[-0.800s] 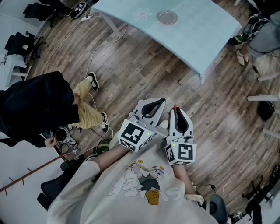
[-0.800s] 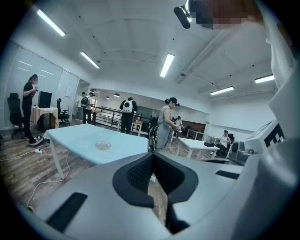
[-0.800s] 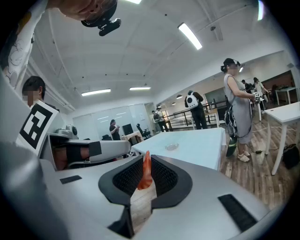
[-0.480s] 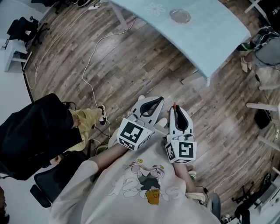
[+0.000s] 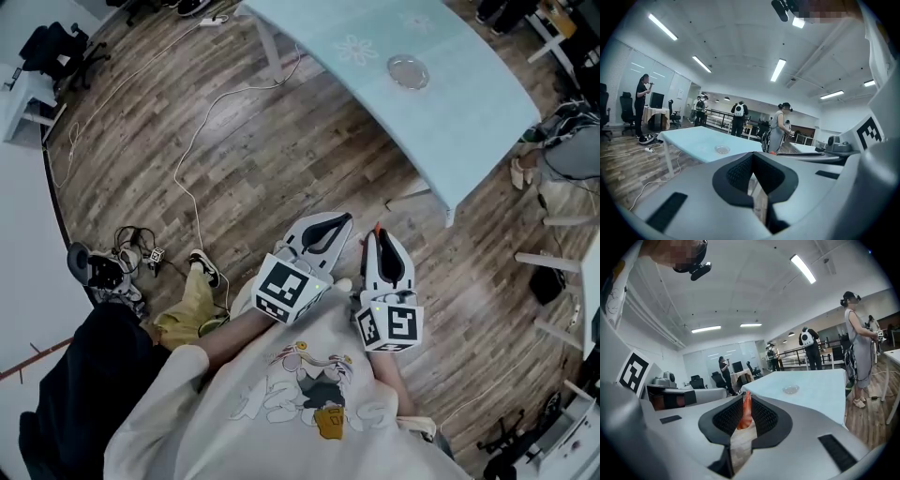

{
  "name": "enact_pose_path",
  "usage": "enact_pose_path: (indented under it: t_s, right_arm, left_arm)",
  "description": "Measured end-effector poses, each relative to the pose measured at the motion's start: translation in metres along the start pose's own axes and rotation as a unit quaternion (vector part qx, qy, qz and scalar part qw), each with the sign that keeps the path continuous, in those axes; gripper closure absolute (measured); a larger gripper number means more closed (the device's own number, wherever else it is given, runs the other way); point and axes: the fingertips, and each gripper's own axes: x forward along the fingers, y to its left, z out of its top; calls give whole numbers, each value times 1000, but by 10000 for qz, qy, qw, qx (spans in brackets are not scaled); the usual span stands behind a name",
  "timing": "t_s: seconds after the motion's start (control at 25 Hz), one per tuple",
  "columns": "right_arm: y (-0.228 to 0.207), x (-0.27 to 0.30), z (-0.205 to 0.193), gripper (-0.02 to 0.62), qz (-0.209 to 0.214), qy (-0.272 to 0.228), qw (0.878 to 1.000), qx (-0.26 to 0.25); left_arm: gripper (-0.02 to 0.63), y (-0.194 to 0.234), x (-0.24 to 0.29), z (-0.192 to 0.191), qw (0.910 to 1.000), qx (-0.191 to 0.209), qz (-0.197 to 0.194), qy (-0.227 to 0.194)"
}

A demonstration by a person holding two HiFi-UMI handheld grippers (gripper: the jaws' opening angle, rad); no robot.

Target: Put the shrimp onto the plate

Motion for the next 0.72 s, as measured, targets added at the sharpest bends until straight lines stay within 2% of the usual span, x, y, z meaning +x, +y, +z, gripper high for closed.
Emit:
enact_pose_path:
  t_s: [0.16, 0.44, 0.72]
  right_arm:
    - [12, 41, 11, 525, -103, -80, 9999, -35]
    - [55, 97, 15, 525, -116, -82, 9998, -117]
    - [57, 122, 14, 525, -347, 28, 9994, 1]
  left_arm:
    - [603, 45, -1, 13, 9999, 23, -31, -155]
    - [603, 107, -11, 15, 9996, -171, -195, -52]
    - [603, 131, -5, 11, 9989, -300, -367, 43]
